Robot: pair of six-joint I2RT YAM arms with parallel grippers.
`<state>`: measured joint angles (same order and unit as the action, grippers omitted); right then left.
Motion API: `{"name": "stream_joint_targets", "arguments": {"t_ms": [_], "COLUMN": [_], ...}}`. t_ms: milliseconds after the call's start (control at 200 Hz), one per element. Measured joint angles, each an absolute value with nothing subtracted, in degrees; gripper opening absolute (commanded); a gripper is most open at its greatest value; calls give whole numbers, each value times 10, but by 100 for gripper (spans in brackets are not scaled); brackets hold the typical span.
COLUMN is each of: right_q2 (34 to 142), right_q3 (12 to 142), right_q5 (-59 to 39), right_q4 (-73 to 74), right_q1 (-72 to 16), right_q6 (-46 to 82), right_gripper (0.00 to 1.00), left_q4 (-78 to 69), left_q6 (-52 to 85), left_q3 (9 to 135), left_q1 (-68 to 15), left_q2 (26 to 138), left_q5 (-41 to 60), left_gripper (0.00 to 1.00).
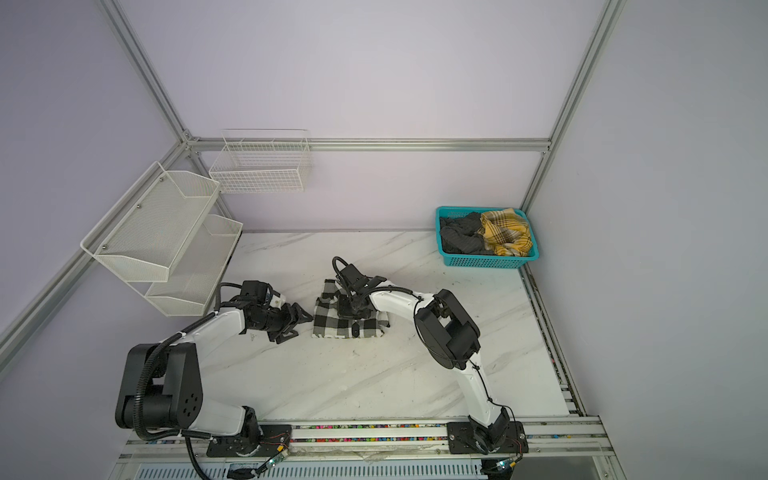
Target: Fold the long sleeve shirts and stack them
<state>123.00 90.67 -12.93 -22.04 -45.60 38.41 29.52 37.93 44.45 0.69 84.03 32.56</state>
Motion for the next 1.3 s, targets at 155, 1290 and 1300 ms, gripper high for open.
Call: {"name": "stream_joint_targets", "arguments": {"t_ms": [155, 1290, 1300], "right_q2": [1218, 1211, 1211], "right_q3": [838, 814, 816], "right_q5": [-183, -238, -238], "right_q4": [-126, -76, -79], "right_q1": [-429, -416, -416], "right_q6": [428, 472, 472], "right_gripper": [16, 24, 25], "left_q4": [224, -227, -226], "left_q6": [415, 563, 565], "left_q3": [397, 474, 474], "left_q1": [7, -77, -78], "left_q2": [865, 1117, 1117], "left_q5": [383, 438, 439], "left_gripper": [79, 21, 21]}}
